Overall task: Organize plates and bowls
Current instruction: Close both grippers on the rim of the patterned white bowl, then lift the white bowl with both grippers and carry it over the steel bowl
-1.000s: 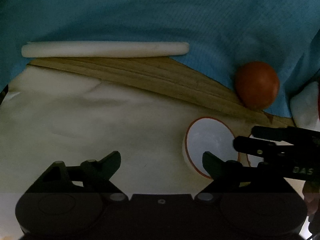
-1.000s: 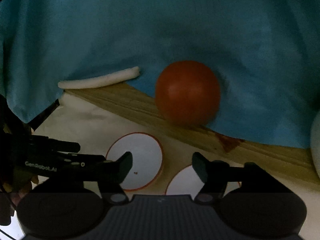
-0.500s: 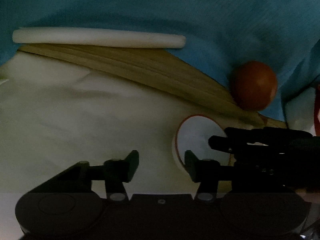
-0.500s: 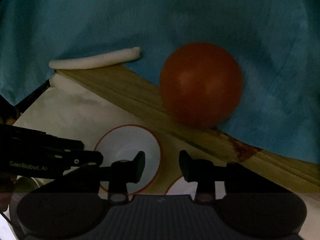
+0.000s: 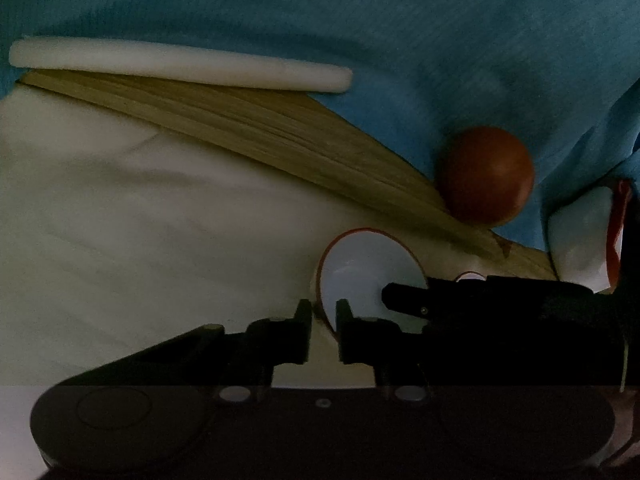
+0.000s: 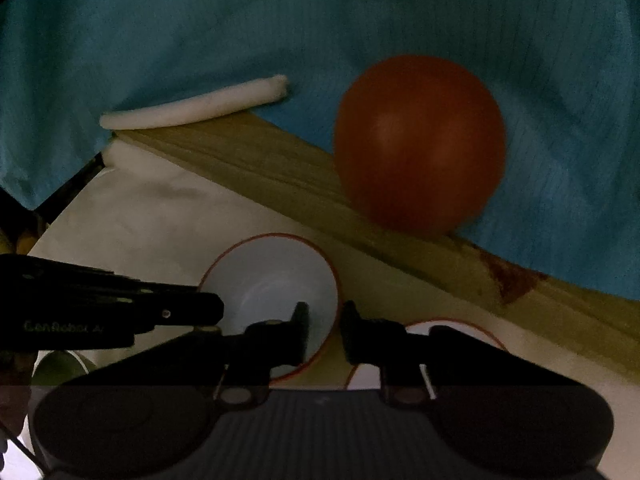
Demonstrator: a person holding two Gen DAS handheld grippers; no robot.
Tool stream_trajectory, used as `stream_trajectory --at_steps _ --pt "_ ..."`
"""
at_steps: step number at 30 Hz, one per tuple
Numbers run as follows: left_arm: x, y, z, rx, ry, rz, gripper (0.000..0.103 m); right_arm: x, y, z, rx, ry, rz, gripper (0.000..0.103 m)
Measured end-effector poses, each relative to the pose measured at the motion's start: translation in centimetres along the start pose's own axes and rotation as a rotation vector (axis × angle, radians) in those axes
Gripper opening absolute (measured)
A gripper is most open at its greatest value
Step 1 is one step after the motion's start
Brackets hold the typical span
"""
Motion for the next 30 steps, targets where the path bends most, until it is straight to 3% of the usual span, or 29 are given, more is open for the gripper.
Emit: stream_trajectory --at_steps 12,24,30 --pt "-1.6 0.2 0.2 -0.025 -0.004 -0.033 0.008 -1.6 0.3 -0.2 0.057 0.000 -0.023 0.008" --pt "-7.7 1.1 0.9 -0.005 0.016 -0.111 0.007 -6.0 0.1 3.5 0.039 -0.008 -0.104 0.008" --pt "-11.4 2.5 1.6 0.014 0.006 -0.138 0.007 -7.8 1.6 6.7 0.038 -0.050 -0.111 0.009"
Point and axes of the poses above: each gripper's, at about its wrist camera, not at the fingertips, and x roughly the way its jaws point, z to its left, y to its underside, the point moved 6 cm from there along x, roughly the way its jaws point, and after that the axes turned 2 degrees about x, right-handed, at the moved point
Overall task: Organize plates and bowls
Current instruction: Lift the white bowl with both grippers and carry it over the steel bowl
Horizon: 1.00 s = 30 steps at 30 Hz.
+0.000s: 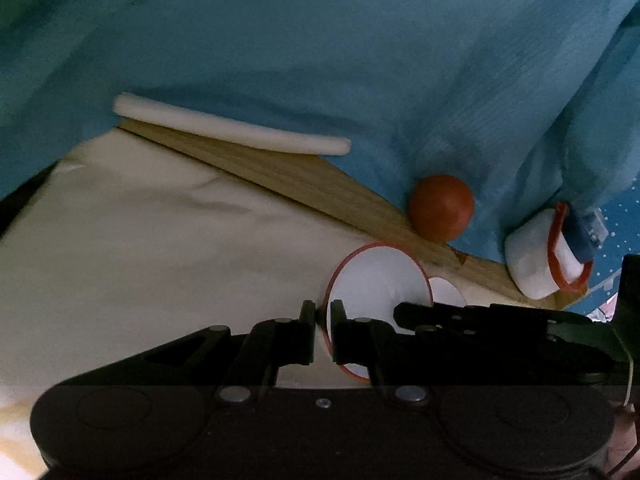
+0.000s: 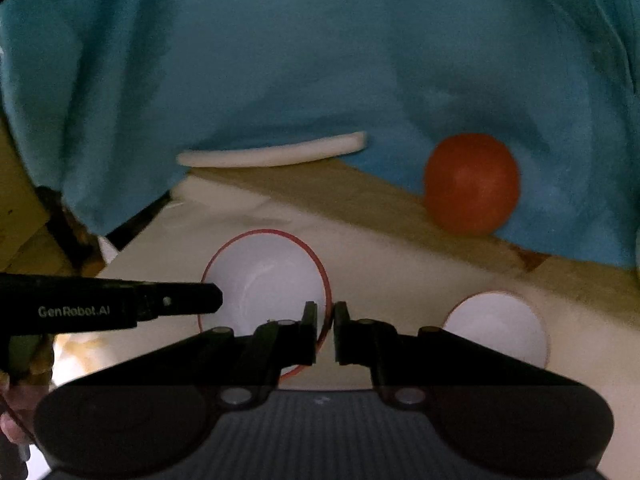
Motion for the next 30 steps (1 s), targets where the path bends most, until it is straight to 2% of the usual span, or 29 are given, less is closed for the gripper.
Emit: stream_trajectory --at_steps 7,13,21,30 --pt "-3.1 2.3 1.7 0.001 -0.015 0.016 0.007 -0.4 2.6 3.5 0.008 -0.034 0.032 0.010" --pt "-4.0 4.5 3.3 -0.012 -0.015 0.052 0.007 -1.0 4.7 5.6 -0.003 -0.042 0.065 0.010" --pt "-3.9 5.9 4.4 -0.012 -0.010 0.094 0.007 -0.3 6.4 6.4 0.000 -0.039 0.119 0.010" --pt "-3.1 7.1 5.5 -0.056 -0.016 0.163 0.007 0.9 7.4 6.7 -0.001 -0.036 0.187 0.010"
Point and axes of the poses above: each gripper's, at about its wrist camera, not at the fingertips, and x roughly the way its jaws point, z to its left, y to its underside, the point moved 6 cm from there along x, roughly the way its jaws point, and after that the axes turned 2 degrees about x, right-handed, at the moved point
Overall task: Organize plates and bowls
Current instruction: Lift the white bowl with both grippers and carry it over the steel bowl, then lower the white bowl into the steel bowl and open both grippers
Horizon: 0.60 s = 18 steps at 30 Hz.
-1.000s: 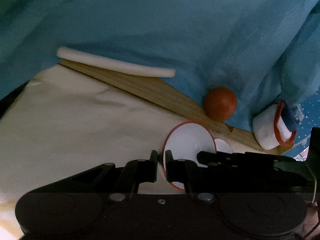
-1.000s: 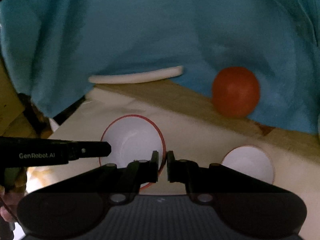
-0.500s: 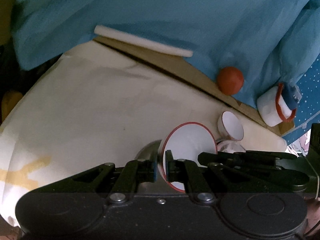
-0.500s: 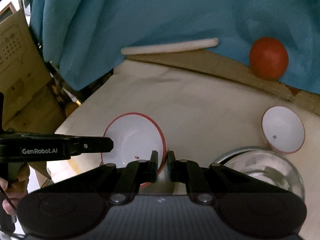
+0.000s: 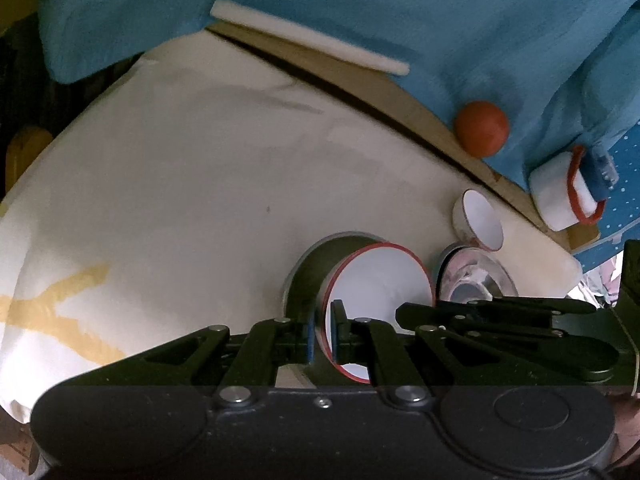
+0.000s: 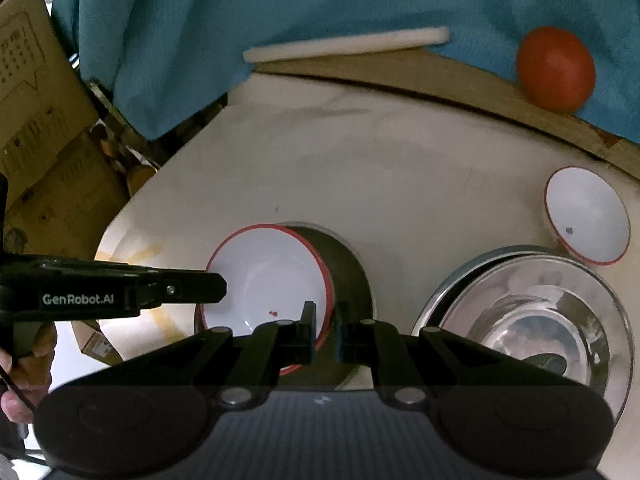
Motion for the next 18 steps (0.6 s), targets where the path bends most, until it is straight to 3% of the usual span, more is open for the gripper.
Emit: stream_trajectory --at_steps 18 --pt "1.3 0.4 0.2 -0.032 -0.026 0.037 0.007 0.8 0.1 -0.2 -0.010 -0.006 0.056 0.011"
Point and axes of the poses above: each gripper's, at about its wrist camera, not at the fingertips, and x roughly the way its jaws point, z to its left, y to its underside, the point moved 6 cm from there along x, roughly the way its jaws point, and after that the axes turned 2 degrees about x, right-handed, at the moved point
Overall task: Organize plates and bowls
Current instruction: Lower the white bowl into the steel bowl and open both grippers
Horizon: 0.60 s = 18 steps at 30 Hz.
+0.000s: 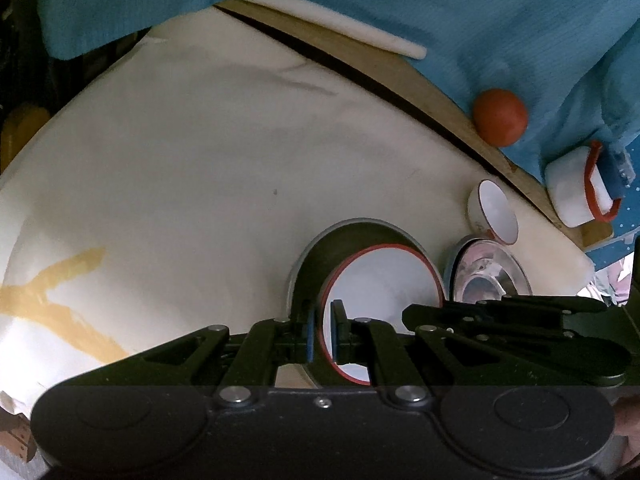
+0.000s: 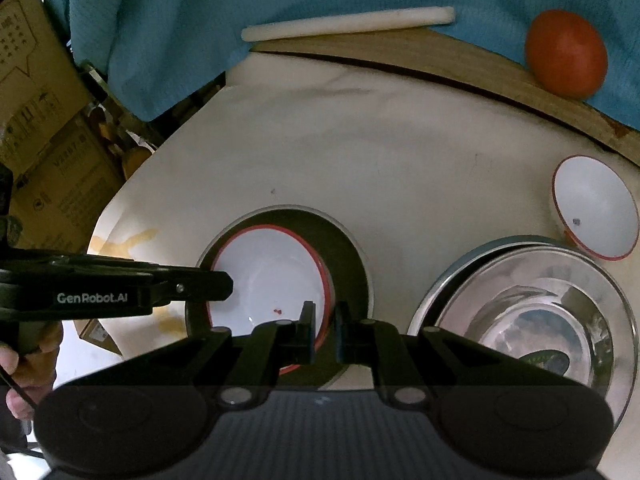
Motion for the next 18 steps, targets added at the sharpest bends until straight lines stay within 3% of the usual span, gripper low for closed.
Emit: stream_trajectory --at_steps 18 --pt "0.25 -0.09 -0.08 -0.003 -0.031 0.003 0.010 0.54 -0.07 -0.20 -0.009 -0.024 0.014 0.015"
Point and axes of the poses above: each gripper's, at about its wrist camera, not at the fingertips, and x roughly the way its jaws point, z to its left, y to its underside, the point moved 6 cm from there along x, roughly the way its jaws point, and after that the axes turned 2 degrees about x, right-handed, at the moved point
